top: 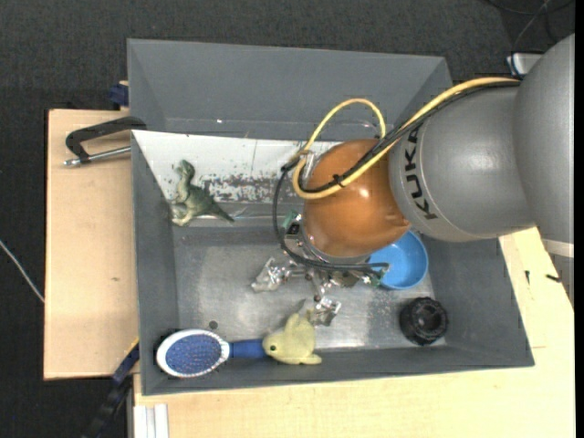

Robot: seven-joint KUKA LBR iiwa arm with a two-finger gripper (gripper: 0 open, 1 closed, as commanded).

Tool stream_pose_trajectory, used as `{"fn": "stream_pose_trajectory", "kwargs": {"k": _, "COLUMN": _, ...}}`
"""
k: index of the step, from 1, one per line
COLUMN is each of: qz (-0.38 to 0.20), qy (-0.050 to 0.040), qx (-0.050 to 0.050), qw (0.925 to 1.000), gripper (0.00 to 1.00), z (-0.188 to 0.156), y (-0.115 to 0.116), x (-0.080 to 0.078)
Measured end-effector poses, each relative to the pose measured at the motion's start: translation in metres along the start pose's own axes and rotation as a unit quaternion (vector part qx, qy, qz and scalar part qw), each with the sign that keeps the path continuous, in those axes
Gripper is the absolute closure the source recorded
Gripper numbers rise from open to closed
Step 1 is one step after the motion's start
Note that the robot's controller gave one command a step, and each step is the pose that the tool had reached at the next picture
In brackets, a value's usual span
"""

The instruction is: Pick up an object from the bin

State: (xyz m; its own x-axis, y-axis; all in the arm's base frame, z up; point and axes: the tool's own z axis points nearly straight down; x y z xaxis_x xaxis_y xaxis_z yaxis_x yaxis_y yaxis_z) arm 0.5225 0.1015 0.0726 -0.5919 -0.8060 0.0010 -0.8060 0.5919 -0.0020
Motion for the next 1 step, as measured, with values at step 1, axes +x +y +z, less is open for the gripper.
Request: {"fn": "stream_pose_trajectory", "kwargs": {"k": 1, "qz": -0.149, "qy": -0.0036, "qx": 0.001, "qw": 0.9889, "gripper": 0.0, "z": -0.0001, "y": 0.0175, "x": 0.0231}}
